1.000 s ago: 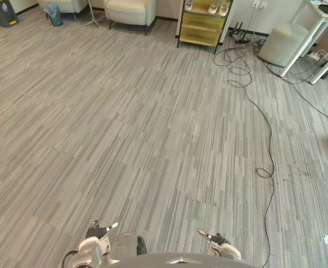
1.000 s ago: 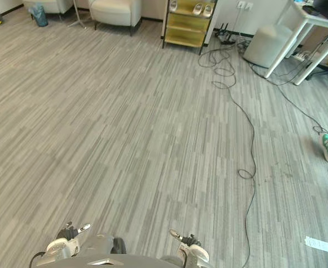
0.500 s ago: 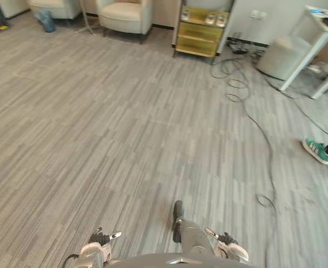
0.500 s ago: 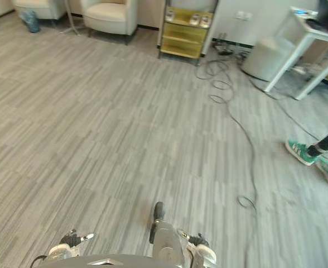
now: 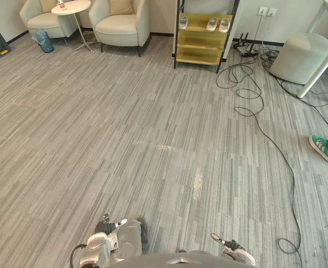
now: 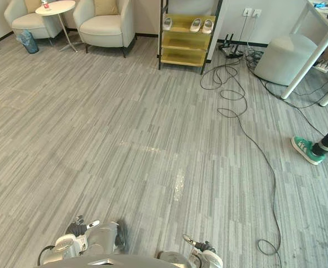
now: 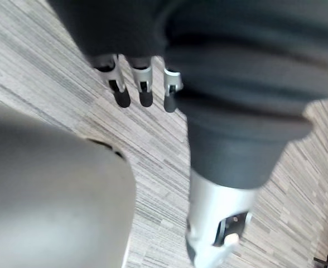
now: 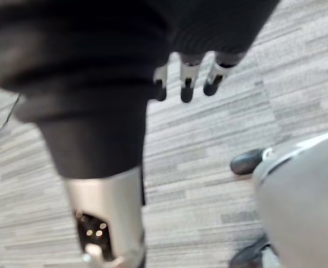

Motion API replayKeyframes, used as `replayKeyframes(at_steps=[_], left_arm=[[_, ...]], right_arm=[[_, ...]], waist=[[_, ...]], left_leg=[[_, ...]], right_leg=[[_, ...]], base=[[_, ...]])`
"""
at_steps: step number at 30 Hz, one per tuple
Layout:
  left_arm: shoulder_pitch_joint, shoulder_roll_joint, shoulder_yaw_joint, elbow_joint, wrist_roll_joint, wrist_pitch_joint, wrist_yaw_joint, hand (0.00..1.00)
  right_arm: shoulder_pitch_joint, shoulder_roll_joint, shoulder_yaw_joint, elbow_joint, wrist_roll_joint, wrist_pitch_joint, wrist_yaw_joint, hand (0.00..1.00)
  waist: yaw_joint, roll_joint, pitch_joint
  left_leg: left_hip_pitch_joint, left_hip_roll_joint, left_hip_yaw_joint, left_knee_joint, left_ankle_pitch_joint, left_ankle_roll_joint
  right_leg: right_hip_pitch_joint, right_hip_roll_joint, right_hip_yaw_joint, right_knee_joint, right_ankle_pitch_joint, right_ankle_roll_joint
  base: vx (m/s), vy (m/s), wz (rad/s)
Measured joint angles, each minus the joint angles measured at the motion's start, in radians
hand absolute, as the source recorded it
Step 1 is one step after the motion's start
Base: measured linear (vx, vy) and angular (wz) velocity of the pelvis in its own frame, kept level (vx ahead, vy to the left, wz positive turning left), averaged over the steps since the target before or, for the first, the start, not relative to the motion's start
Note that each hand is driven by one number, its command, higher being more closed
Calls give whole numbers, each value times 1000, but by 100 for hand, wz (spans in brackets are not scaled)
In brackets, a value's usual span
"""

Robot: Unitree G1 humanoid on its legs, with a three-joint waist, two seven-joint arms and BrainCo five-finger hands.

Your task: Pick up cushions and gather them together orderly.

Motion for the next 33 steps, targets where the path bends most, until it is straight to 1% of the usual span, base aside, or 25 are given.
replayKeyframes(at_steps=[1, 2, 3, 4, 5, 6, 7, 8, 10, 11, 13, 14, 15, 16, 17, 19, 20, 21, 22, 24, 25, 27, 28, 30, 33], left_arm=[[-2, 15, 0, 1, 0, -1, 0, 0], [-1, 21, 0, 1, 0, -2, 0, 0], [-2, 27, 7, -1, 0, -3, 0, 0], [-2, 36, 8, 7, 0, -2, 1, 0], [-3, 44, 6, 13, 0, -2, 1, 0], [-12, 45, -3, 30, -1, -1, 2, 0], [-22, 60, -20, 44, -2, 1, 3, 0], [-22, 65, -29, 52, -2, 4, 3, 0], [-19, 75, -62, 73, 1, 16, 5, 0], [-26, 74, -68, 84, 1, 18, 5, 0], [-38, 70, -84, 98, 2, 23, 4, 0], [-39, 71, -86, 100, 1, 23, 4, 0], [-42, 67, -87, 101, 1, 24, 4, 0], [-47, 58, -74, 100, 1, 24, 4, 0], [-47, 52, -63, 100, 2, 24, 4, 0], [-39, 35, -28, 99, 16, 23, 4, 0], [-35, 32, -20, 99, 20, 23, 3, 0], [-21, 19, -1, 100, 21, 23, 3, 0], [-11, 7, 15, 102, 22, 24, 2, 0], [0, -18, 41, 99, 22, 23, 2, 0], [-1, -27, 53, 94, 23, 23, 1, 0], [-7, -31, 57, 73, 22, 22, 1, 0], [-9, -27, 59, 61, 22, 21, 1, 0], [-6, -26, 56, 39, 19, 20, 2, 0], [-8, -28, 45, 15, 18, 13, 2, 0]], right_arm=[[-2, 19, 8, 3, -2, 1, 0, 0], [-2, 30, 10, 7, -4, 1, 1, 0], [5, 41, 24, 13, -10, 1, 2, 0], [10, 49, 24, 15, -15, 0, 3, 0], [14, 50, 23, 17, -18, -1, 3, 0], [15, 51, 23, 27, -18, 0, 4, 0], [10, 52, 19, 20, -16, -4, 7, 0], [10, 48, 24, 20, -17, -6, 7, 0], [15, 36, 37, 6, -18, -12, 9, 0], [15, 42, 41, -11, -17, -16, 14, 0], [11, 49, 23, -18, -16, -27, 18, 0], [9, 49, 19, -18, -15, -28, 18, 0], [5, 48, 10, -18, -14, -28, 18, 0], [1, 50, -7, -21, -14, -27, 18, 0], [0, 50, -13, -24, -13, -27, 18, 0], [6, 56, -20, -48, -16, -24, 18, 0], [10, 57, -21, -52, -16, -23, 18, 0], [11, 57, -19, -59, -18, -22, 19, 0], [8, 51, -14, -65, -18, -23, 20, 0], [10, 42, -20, -77, -17, -26, 21, 0], [10, 40, -19, -86, -17, -25, 21, 0], [13, 37, -12, -92, -17, -24, 18, 0], [13, 38, 3, -86, -17, -22, 18, 0], [21, 34, 28, -73, -17, -19, 16, 0], [26, 28, 21, -55, -17, -16, 13, 0]], waist=[[3, -23, -14], [3, -43, -27], [-1, -83, -43], [-7, -103, -56], [-8, -105, -57], [-9, -111, -49], [-18, -119, -30], [-24, -117, -25], [-45, -104, -23], [-48, -103, -24], [-59, -101, -23], [-64, -100, -22], [-75, -96, -20], [-79, -86, -13], [-79, -82, -10], [-84, -83, -3], [-87, -84, -3], [-90, -75, -4], [-90, -69, -10], [-88, -31, -24], [-93, -12, -25], [-97, 12, -20], [-91, 14, -14], [-82, -3, -2], [-66, 0, -4]], left_leg=[[0, -25, 9, 25, 79, 55], [-4, -44, 14, 43, 84, 75], [-11, -73, 46, 96, 42, 122], [-4, -97, 60, 137, -18, 135], [8, -105, 65, 160, -46, 141], [54, -117, 77, 178, -101, 151], [131, -130, 87, 176, -141, 152], [175, -135, 88, 172, -154, 157], [330, -147, 87, 90, -185, 159], [406, -147, 85, 24, -187, 155], [488, -144, 76, -40, -187, 154], [500, -142, 70, -52, -189, 150], [527, -133, 62, -70, -197, 137], [552, -119, 59, -81, -210, 117], [571, -112, 59, -92, -216, 107], [649, -109, 61, -137, -251, 62], [673, -110, 59, -142, -266, 57], [720, -97, 57, -137, -300, 39], [733, -81, 60, -116, -302, 34], [680, -29, 64, 56, -283, 1], [584, 11, 51, 270, -244, -33], [412, 80, 5, 642, -126, -66], [353, 123, 25, 792, -127, -64], [292, 165, 72, 865, -147, -31], [190, 194, 136, 746, -172, 7]], right_leg=[[14, -32, 22, 13, -43, 3], [19, -56, 29, 31, -64, 1], [-8, -95, 50, 104, -80, 25], [-52, -127, 67, 233, -88, 48], [-83, -137, 81, 338, -85, 63], [-184, -152, 118, 608, -30, 131], [-278, -172, 136, 875, 63, 205], [-309, -189, 111, 975, 83, 194], [-380, -258, -39, 1116, 61, 91], [-423, -262, -110, 1076, 25, 71], [-474, -228, -182, 890, -31, 69], [-486, -210, -193, 816, -38, 65], [-504, -169, -209, 635, -30, 39], [-519, -127, -205, 449, 19, 17], [-525, -109, -203, 352, 62, 20], [-532, -93, -179, 106, 205, 35], [-538, -95, -170, 111, 211, 28], [-555, -92, -153, 188, 287, -16], [-574, -89, -153, 261, 300, -25], [-578, -50, -156, 334, 251, -54], [-553, -28, -163, 330, 220, -56], [-483, 6, -163, 291, 193, -64], [-415, 21, -158, 262, 182, -79], [-305, 29, -143, 194, 170, -80], [-188, 24, -126, 89, 171, -60]], base=[[558, 236, -49], [633, 214, -41], [759, 211, -28], [767, 216, -22], [724, 229, -15], [578, 196, -14], [556, 181, -14], [432, 129, 0], [452, 120, 0], [568, 109, -5], [487, 22, 4], [434, -32, 19], [642, -83, 30], [512, -92, 30], [620, -137, 27], [509, -157, 29], [557, -195, 25], [618, -240, 7], [602, -259, -8], [554, -335, -25], [538, -354, -21], [514, -267, -17], [588, -243, -21], [446, -164, -19], [334, -66, -11]])
